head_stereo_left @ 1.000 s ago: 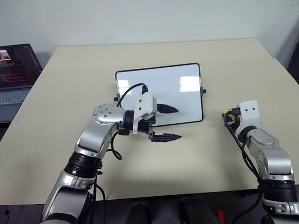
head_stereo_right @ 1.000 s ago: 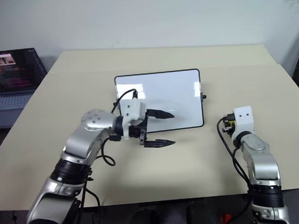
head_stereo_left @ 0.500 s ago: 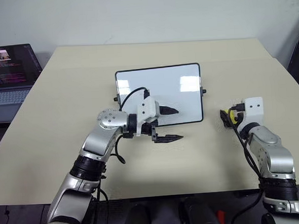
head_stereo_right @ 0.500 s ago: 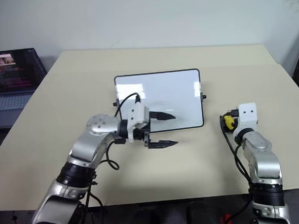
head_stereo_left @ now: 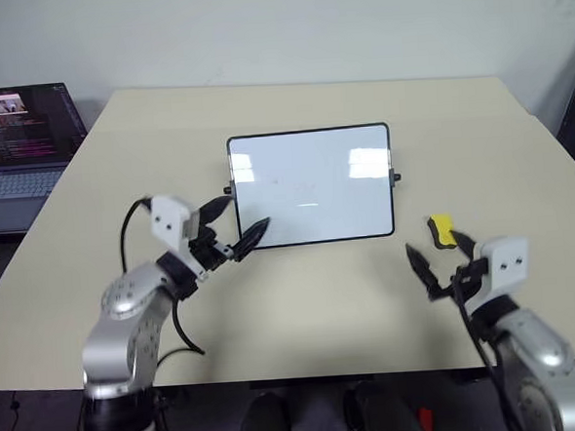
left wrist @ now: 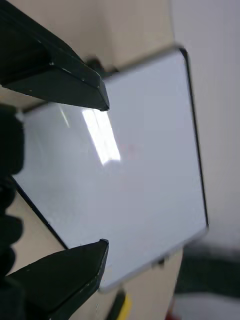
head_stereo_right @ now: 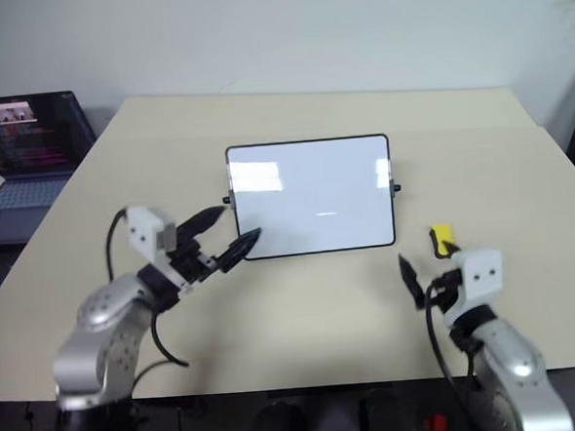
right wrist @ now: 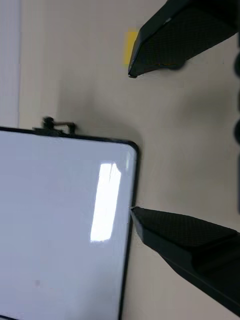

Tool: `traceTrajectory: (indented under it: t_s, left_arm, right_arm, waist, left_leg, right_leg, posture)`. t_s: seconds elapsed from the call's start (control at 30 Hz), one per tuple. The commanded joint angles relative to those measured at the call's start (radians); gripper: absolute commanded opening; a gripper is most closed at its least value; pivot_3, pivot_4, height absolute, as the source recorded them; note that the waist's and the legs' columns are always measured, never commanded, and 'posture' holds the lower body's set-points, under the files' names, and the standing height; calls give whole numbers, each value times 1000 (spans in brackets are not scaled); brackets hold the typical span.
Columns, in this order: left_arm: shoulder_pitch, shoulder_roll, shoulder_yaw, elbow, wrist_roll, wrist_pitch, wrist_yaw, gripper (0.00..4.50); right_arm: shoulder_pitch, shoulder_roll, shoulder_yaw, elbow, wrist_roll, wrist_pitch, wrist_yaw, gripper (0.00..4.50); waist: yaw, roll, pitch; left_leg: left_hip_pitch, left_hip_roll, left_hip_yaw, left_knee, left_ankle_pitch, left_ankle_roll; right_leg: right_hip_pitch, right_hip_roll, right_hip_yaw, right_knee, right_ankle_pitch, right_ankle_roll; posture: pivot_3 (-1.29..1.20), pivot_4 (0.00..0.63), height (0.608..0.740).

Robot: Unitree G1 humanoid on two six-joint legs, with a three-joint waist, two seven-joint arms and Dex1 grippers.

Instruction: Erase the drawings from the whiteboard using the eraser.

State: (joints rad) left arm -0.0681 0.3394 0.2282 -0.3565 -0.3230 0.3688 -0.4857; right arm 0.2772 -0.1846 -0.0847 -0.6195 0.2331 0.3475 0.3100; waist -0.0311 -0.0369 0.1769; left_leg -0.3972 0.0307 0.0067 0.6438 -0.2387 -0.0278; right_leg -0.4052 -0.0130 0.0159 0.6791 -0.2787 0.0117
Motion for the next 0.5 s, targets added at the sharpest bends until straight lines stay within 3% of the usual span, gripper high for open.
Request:
traceTrajectory:
  t_s: [0.03,0.23,0.5]
  left_arm:
    - [69,-43,41,-52,107,-93,156,4500]
    - [143,-106,47,-75,222,-144,331,4500]
    - [244,-187,24,-103,269,-166,424,4500]
  right_arm:
    - [14,-16,15,59,-1,-149,66,4479]
    - [-31,-68,-19,163,69,-216,167,4479]
    - [-10,-128,-23,113,114,-165,199,4479]
  waist:
    - [2,-1,0]
    - [6,-2,-1]
    - [8,-2,-2]
  left_leg:
    - [0,0,0,0,0,0]
    - [1,0,-1,1,0,0]
    - [-1,-1,-1,0,-1,-1]
  right_leg:
    - [0,0,0,0,0,0]
    - [1,0,-1,1,1,0]
    - [0,0,-1,0,0,0]
  posture:
    - [0,150,740]
    - [0,150,740]
    - [0,150,740]
